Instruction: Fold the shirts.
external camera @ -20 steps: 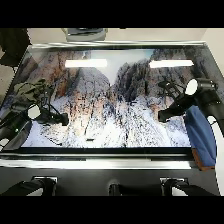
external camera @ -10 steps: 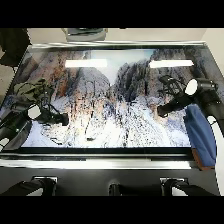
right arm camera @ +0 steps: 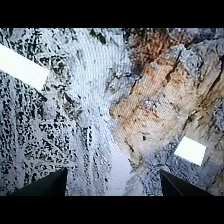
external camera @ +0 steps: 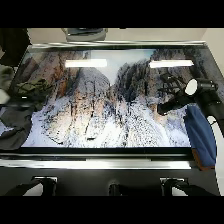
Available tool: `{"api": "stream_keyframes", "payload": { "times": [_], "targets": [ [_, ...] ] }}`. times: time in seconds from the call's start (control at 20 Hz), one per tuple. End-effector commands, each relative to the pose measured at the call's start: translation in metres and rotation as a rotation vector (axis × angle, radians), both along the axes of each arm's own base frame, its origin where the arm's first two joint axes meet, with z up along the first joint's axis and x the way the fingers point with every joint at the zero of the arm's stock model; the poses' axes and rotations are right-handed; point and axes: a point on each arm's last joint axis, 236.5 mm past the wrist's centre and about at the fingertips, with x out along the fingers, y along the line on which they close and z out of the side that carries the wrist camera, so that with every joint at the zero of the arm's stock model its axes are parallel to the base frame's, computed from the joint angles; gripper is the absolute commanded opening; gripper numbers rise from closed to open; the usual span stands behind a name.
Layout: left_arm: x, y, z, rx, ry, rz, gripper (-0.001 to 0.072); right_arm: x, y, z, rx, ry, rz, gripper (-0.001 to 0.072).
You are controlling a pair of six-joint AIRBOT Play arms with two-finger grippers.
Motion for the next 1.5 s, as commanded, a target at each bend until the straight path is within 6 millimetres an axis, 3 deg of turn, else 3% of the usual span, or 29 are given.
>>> {"api": "stream_keyframes", "payload": {
  "times": [0.0,0.1,0.2,0.35,0.6,0.85,0.9,0.95,1.0,1.1,1.2,1.3,1.35,1.45],
  "targets": [
    [-0.049,0.101,-0.015,-0.227,0.055,0.328,0.0719,-0.005,0.004,-0.001,0.010,0.022,0.017,0.0669],
    [-0.078,0.135,-0.041,-0.324,0.089,0.448,0.0719,-0.005,0.011,-0.001,0.040,0.022,0.022,0.0669],
    [-0.085,0.151,-0.062,-0.371,0.065,0.487,0.0719,-0.005,0.019,0.001,0.079,0.019,0.020,0.0669],
    [-0.069,0.160,-0.091,-0.367,0.020,0.488,0.0719,0.000,0.029,0.004,0.125,-0.003,0.015,0.0669],
    [-0.049,0.145,-0.149,-0.371,0.102,0.401,0.0719,-0.002,0.062,0.014,0.262,-0.003,0.061,0.0669],
    [-0.032,0.156,-0.160,-0.287,0.056,0.360,0.0705,-0.027,0.083,0.018,0.354,0.098,0.085,0.0670],
    [-0.032,0.156,-0.163,-0.290,0.060,0.362,0.0571,-0.032,0.084,0.018,0.362,0.122,0.081,0.0670],
    [-0.033,0.155,-0.163,-0.301,0.065,0.366,0.0232,-0.038,0.084,0.017,0.365,0.149,0.077,0.0670],
    [-0.031,0.150,-0.159,-0.323,0.058,0.364,0.0041,-0.043,0.084,0.017,0.365,0.171,0.079,0.0670],
    [-0.017,0.146,-0.132,-0.361,-0.014,0.370,0.0034,-0.051,0.084,0.016,0.365,0.204,0.089,0.0670],
    [-0.002,0.145,-0.074,-0.354,-0.163,0.375,0.0033,-0.057,0.082,0.016,0.355,0.225,0.096,0.0670],
    [-0.001,0.139,0.002,-0.274,-0.324,0.339,0.0033,-0.062,0.081,0.017,0.347,0.239,0.102,0.0670],
    [-0.008,0.127,0.045,-0.213,-0.400,0.288,0.0032,-0.063,0.080,0.017,0.344,0.241,0.103,0.0670],
    [-0.024,0.081,0.127,-0.139,-0.552,0.182,0.0032,-0.063,0.080,0.018,0.342,0.237,0.104,0.0670]
  ]
}}
